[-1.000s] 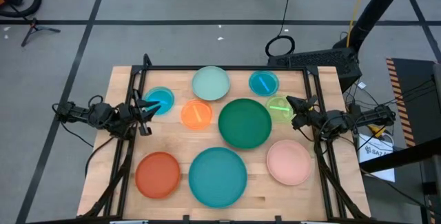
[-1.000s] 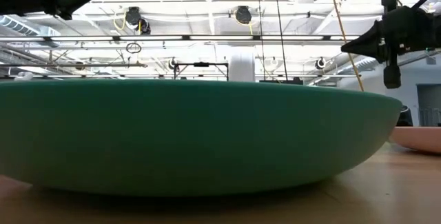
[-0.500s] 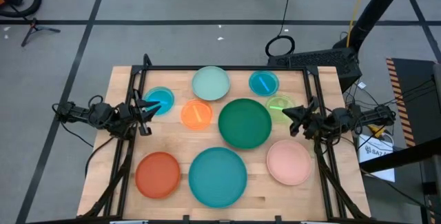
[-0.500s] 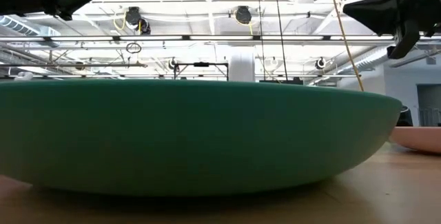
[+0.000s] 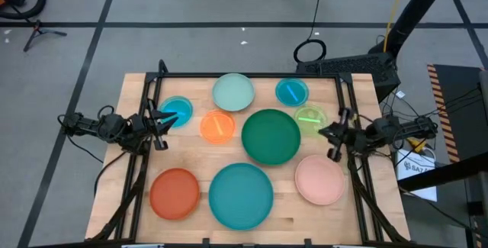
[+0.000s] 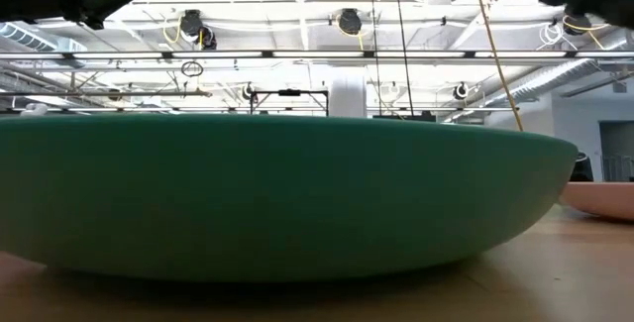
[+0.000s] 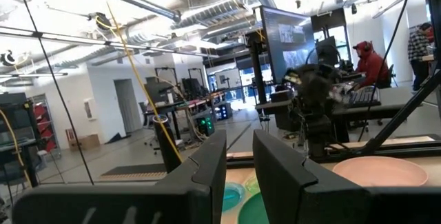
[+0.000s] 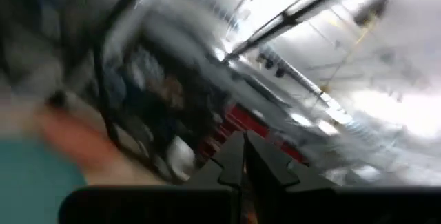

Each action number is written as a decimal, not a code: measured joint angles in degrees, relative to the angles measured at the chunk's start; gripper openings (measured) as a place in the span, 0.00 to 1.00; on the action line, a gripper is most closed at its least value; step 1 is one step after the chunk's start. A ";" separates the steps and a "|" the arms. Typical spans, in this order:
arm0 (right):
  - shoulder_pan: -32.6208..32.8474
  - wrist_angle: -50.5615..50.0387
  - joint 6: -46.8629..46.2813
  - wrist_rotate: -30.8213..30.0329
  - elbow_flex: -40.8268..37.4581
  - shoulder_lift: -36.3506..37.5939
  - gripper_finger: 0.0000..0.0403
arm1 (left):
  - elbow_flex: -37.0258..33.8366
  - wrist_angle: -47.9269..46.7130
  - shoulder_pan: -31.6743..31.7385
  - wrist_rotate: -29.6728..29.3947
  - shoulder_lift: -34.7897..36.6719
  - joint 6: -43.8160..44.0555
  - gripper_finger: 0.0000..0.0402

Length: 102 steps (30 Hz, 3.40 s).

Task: Stack plastic plates
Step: Stack the dark blue plate on top of the green plate

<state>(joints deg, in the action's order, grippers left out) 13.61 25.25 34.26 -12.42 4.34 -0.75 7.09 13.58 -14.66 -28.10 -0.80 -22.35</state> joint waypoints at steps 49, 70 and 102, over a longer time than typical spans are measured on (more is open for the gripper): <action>-1.06 -43.22 -76.46 -9.80 59.85 -71.01 0.03 | -0.02 -1.31 0.00 0.01 0.01 -2.15 0.20; -9.90 -63.21 -90.10 0.34 69.96 -74.19 0.03 | -0.02 -1.29 -0.02 0.02 0.00 -10.55 0.20; 0.46 -56.18 -113.38 26.80 69.92 -96.91 0.01 | -0.04 4.57 -0.01 -0.02 0.02 -17.62 0.20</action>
<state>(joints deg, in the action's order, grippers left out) 14.07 -30.93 -79.13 14.38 74.26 -97.66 7.05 18.15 -14.67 -28.12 -0.78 -39.97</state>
